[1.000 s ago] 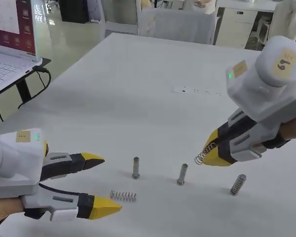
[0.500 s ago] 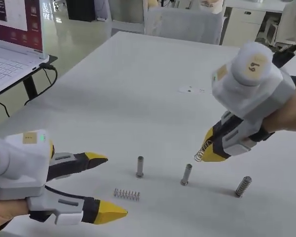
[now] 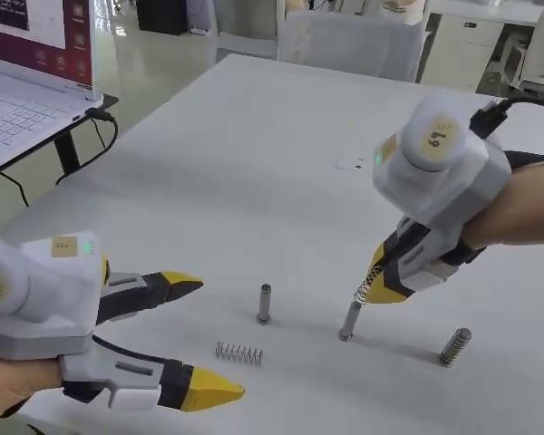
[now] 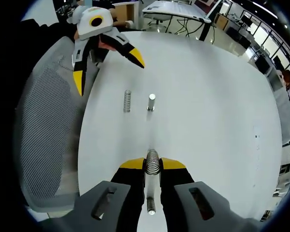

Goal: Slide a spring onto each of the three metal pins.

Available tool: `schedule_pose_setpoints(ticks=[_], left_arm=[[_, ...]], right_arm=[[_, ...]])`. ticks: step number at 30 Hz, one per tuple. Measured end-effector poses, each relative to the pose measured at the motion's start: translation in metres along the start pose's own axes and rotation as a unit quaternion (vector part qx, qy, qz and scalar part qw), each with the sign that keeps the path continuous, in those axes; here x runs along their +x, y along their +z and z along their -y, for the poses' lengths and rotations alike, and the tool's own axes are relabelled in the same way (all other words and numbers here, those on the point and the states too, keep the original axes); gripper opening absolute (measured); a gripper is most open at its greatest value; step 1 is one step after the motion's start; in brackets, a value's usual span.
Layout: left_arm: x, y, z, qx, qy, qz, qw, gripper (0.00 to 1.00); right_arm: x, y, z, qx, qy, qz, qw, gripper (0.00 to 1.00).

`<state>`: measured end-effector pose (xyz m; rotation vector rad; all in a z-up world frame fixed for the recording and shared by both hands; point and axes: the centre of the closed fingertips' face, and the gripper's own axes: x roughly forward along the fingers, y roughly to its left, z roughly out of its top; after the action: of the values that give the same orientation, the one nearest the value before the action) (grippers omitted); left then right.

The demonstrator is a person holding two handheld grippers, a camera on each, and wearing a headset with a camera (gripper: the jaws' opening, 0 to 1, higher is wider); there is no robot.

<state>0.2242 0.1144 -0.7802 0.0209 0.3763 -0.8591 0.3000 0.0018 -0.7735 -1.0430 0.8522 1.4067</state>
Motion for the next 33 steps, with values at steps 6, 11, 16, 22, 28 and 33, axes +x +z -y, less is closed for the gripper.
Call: schedule_pose_setpoints(ticks=[6, 11, 16, 22, 28, 33], left_arm=[[0.001, 0.002, 0.001, -0.004, 0.0, 0.008, 1.0, 0.88], [0.002, 0.001, 0.003, -0.009, -0.002, 0.009, 0.9999, 0.91], [0.002, 0.002, 0.003, -0.011, -0.003, 0.01, 0.9999, 0.94], [0.002, 0.001, 0.003, -0.012, -0.002, 0.01, 0.9999, 0.98], [0.002, 0.001, 0.002, -0.014, -0.001, 0.008, 0.9999, 0.98], [0.002, 0.001, 0.003, -0.015, -0.001, 0.011, 0.9998, 0.98]], right_arm=[[0.005, -0.003, 0.001, 0.001, 0.004, -0.006, 1.0, 0.09], [0.009, -0.002, 0.001, 0.002, 0.008, -0.009, 0.9999, 0.09], [0.012, -0.003, 0.002, 0.002, 0.01, -0.012, 0.9999, 0.09], [0.014, -0.005, 0.002, 0.001, 0.013, -0.016, 0.9998, 0.09], [0.017, -0.005, 0.002, 0.0, 0.016, -0.017, 0.9997, 0.09], [0.022, -0.006, 0.002, 0.001, 0.019, -0.023, 0.9995, 0.09]])
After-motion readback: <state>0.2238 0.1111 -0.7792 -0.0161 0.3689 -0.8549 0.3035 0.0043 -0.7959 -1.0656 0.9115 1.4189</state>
